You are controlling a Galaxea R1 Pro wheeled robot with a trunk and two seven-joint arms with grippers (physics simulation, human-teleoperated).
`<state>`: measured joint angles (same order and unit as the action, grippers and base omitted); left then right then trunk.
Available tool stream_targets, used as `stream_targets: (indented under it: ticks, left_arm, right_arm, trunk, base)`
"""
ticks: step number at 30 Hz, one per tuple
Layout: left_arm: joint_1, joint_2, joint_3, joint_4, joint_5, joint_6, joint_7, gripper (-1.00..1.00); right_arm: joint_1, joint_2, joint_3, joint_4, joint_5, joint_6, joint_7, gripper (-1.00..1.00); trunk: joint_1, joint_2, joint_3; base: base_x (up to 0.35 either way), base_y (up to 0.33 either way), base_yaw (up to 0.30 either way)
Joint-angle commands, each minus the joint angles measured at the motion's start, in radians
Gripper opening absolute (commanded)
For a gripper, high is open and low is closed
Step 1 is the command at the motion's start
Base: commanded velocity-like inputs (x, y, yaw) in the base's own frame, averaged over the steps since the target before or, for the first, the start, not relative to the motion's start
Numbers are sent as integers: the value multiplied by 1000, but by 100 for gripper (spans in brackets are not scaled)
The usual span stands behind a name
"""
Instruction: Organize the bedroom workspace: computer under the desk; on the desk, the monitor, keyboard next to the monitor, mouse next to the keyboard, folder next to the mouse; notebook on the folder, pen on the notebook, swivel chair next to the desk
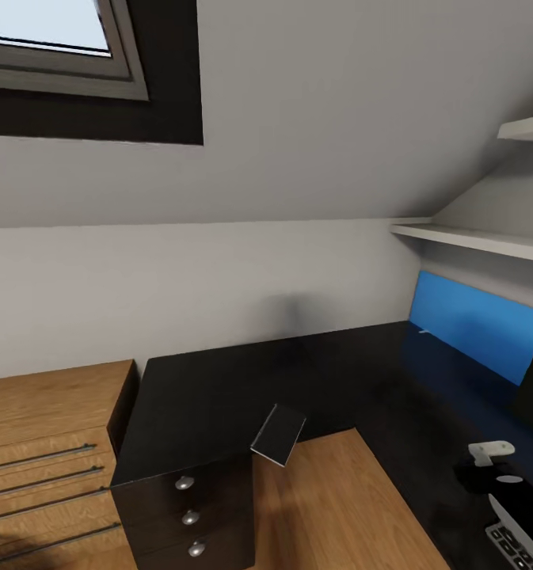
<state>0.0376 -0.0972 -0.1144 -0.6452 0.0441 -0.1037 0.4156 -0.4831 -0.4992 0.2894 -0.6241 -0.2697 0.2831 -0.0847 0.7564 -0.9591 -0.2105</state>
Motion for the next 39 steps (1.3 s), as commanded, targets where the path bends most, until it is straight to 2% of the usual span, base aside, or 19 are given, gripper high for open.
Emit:
stream_targets:
  ticks: [1, 5, 8, 10, 13, 17, 39]
  left_arm:
    - [0, 1, -4, -6, 5, -5, 7, 100]
    - [0, -1, -3, -31, 6, -52, 7, 100]
    - [0, -2, -2, -40, 7, -103, 7, 100]
    - [0, -2, -2, -41, 7, -110, 8, 100]
    - [-1, -2, -2, -42, 8, -117, 9, 100]
    - [0, -3, -2, -42, 8, -118, 10, 100]
    - [0, -3, -1, -42, 8, -120, 13, 100]
  right_arm:
    - [-15, -1, 8, 25, -11, 5, -7, -100]
    - [-60, -1, 8, 106, -11, 6, -7, -100]
    - [-74, -1, 8, 130, -11, 13, -7, -100]
    - [-76, 2, 9, 133, -11, 15, -6, -100]
    - [-78, 23, 10, 136, -3, 18, -6, -100]
    - [-78, 32, 11, 138, 17, 20, -6, -100]
    - [-78, 34, 11, 142, 24, 42, -6, -100]
  trunk:
    - [0, -1, -1]
    - [0, -1, -1]
    - [0, -1, -1]
    - [8, -15, -7]
    - [19, -36, -17]
    - [35, -64, -29]
    - [119, -218, -98]
  base:
    - [16, 0, 0]
    - [7, 0, 0]
    - [1, 0, 0]
    - [0, 0, 0]
    - [0, 0, 0]
    - [0, 0, 0]
    - [0, 0, 0]
